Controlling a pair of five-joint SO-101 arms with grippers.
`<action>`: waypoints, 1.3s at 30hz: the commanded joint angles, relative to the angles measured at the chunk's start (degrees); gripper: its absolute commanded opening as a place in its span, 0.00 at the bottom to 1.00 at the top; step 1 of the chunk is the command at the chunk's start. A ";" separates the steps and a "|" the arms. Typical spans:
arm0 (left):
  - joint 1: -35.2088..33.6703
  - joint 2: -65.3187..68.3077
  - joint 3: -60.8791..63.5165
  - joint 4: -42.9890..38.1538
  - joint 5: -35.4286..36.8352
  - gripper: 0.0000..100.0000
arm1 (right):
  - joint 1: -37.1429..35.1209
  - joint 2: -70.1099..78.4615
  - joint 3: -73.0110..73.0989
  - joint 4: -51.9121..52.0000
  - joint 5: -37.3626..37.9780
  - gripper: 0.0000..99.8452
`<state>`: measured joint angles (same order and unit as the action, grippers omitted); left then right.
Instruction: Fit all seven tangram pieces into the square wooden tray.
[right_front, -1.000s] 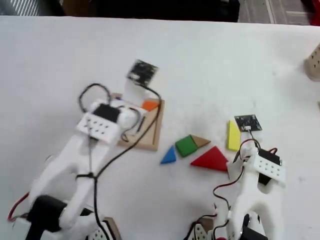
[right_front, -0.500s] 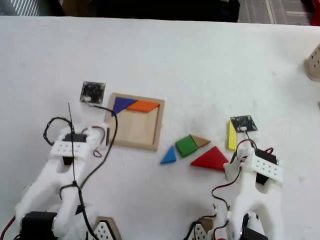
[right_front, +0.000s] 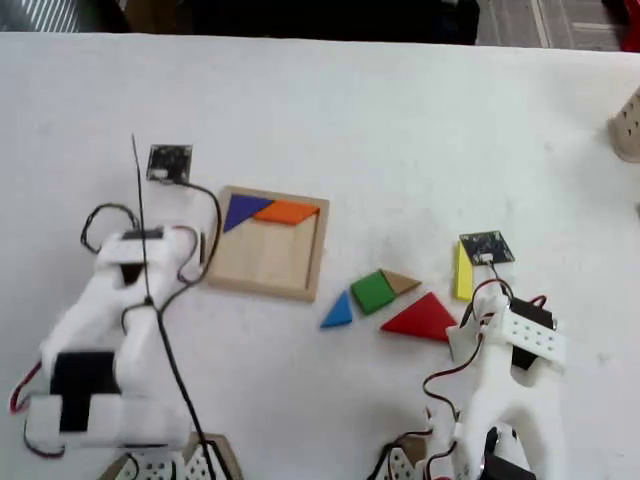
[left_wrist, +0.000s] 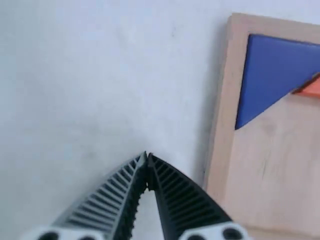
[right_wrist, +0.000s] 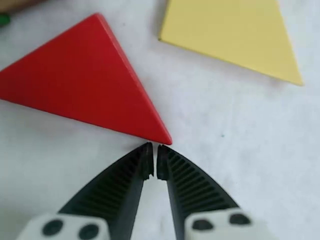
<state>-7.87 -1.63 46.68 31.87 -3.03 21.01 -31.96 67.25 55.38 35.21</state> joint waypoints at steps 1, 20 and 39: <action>-0.31 8.04 -14.24 11.96 0.53 0.02 | -0.40 -1.98 -0.18 -0.57 0.44 0.02; 9.63 9.71 -14.59 19.25 4.40 0.02 | -0.57 -2.07 -0.18 -0.84 0.44 0.02; 12.53 9.54 -14.42 19.34 4.13 0.02 | -0.66 -2.07 -0.18 -0.84 0.44 0.02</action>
<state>2.15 8.57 32.35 50.42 0.84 21.01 -31.96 67.25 55.38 35.21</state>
